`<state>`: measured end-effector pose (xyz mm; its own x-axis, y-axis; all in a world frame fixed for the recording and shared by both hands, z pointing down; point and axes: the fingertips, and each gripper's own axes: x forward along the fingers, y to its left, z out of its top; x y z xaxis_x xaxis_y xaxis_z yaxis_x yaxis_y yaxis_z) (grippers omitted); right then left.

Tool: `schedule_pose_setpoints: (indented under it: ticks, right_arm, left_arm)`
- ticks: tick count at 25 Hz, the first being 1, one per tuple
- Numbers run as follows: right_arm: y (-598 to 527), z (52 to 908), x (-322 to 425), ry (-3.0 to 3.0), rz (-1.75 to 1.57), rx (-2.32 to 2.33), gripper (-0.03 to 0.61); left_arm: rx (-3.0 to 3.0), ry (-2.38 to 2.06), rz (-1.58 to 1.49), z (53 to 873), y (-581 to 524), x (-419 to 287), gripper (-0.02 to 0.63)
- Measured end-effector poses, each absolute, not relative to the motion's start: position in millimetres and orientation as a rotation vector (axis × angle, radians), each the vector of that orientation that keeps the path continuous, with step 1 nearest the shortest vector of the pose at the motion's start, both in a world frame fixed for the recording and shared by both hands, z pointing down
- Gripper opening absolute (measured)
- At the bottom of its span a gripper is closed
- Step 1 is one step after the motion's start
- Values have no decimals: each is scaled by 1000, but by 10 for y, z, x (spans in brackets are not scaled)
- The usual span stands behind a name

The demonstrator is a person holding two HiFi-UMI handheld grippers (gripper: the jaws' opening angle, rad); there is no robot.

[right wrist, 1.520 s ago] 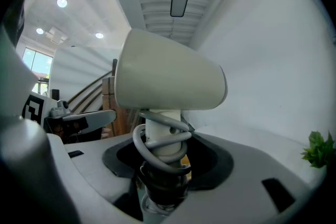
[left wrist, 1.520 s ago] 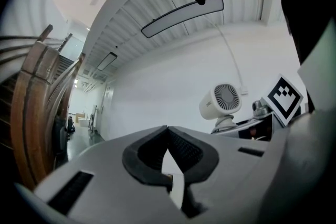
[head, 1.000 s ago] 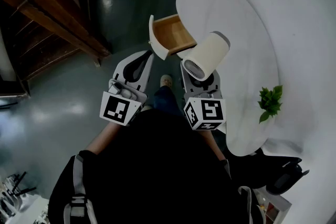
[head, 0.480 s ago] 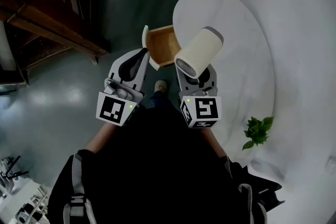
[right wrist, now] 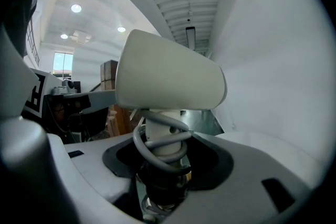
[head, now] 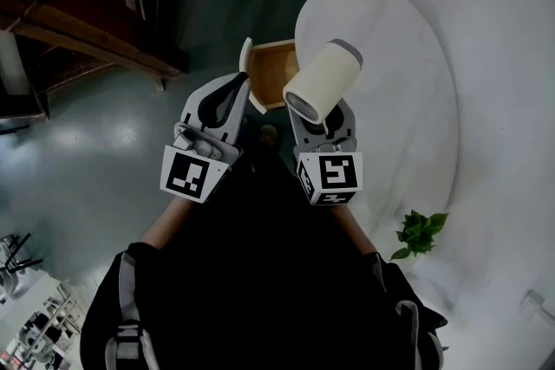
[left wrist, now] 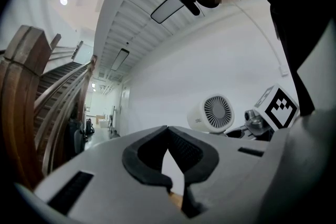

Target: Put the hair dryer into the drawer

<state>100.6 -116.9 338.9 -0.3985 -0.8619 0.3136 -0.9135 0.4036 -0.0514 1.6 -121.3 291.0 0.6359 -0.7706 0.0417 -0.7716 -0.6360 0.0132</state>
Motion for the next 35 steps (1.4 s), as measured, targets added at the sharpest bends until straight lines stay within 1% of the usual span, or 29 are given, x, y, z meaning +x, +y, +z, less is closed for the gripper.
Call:
schedule_pose_setpoints:
  ticks: [13,25,35]
  right_arm:
    - [-1566,4100,749,-2308,467,1507,242]
    - [-1634,5122,670,-2183,601,1358,242]
    - [-1590,5938,768,-2059,724,1230,242]
  left_arm:
    - [2766,-1182,171,3486,-1686,-133,8]
    - [2669,-1112,277,4178,-1873,-96,8]
    - [2586,-1055,351,4675,-1898,26,8]
